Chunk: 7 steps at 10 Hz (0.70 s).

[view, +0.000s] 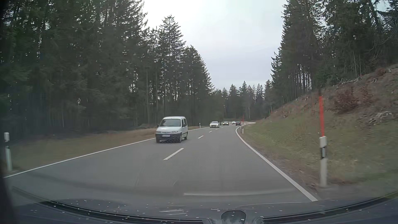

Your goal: Follow the waypoints while adhering to traffic rules and regulations

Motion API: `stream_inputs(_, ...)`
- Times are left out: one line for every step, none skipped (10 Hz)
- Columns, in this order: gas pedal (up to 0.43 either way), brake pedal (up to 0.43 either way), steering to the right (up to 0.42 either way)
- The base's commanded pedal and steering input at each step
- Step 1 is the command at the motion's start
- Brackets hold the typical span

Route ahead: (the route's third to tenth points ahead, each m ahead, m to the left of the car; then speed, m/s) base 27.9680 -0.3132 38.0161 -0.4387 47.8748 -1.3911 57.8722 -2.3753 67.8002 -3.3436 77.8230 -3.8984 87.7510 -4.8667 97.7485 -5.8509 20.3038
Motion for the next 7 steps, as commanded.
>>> stream_inputs(0.047, 0.000, 0.011)
stream_inputs(0.047, 0.000, 0.011)
stream_inputs(0.047, 0.000, 0.010)
stream_inputs(0.047, 0.000, 0.011)
stream_inputs(0.047, 0.000, 0.011)
stream_inputs(0.047, 0.000, 0.011)
stream_inputs(0.047, 0.000, 0.011)
